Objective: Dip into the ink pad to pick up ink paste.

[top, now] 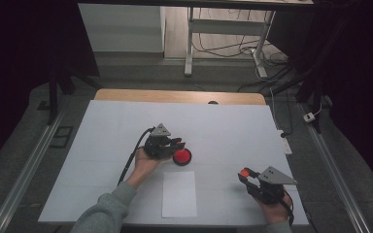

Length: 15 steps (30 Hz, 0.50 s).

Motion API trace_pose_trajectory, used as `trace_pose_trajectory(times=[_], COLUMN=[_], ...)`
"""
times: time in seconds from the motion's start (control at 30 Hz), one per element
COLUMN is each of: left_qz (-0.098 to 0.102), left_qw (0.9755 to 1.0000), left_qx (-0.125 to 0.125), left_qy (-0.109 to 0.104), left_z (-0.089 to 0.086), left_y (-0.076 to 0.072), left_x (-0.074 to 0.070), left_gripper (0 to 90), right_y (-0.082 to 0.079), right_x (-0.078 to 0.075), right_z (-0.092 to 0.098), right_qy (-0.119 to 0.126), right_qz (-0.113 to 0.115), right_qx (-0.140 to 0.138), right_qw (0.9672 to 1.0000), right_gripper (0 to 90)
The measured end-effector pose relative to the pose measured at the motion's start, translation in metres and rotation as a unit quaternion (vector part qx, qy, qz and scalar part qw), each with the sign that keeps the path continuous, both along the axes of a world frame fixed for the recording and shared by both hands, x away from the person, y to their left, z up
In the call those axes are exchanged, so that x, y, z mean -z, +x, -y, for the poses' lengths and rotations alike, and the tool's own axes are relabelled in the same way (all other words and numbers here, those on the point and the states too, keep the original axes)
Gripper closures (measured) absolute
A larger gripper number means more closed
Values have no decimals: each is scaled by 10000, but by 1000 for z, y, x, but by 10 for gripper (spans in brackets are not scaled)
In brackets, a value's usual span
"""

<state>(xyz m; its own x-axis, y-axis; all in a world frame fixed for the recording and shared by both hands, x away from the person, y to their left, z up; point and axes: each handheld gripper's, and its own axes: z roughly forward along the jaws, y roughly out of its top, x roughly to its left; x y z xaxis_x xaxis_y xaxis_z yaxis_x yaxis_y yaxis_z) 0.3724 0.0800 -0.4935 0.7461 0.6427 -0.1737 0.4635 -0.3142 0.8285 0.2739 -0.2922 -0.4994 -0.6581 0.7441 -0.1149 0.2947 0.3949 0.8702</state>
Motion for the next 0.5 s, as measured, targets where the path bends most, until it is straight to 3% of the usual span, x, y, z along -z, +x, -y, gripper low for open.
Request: trace_pose_trajectory(times=[0.2,0.37,0.5], left_qz=[-87,-29,-64], left_qw=[9998,9991,9991], left_qx=[96,154,120], left_qy=[175,385,401], left_z=[4,8,7], left_y=[1,-1,0], left_x=[10,13,16], left_gripper=[721,721,721], right_y=[0,0,0], right_x=[0,1,1], right_z=[0,-1,-1], right_qy=[0,-26,-14], right_qz=[-1,-23,-11], right_qx=[7,5,9], right_qw=[10000,10000,10000], right_gripper=[645,645,645])
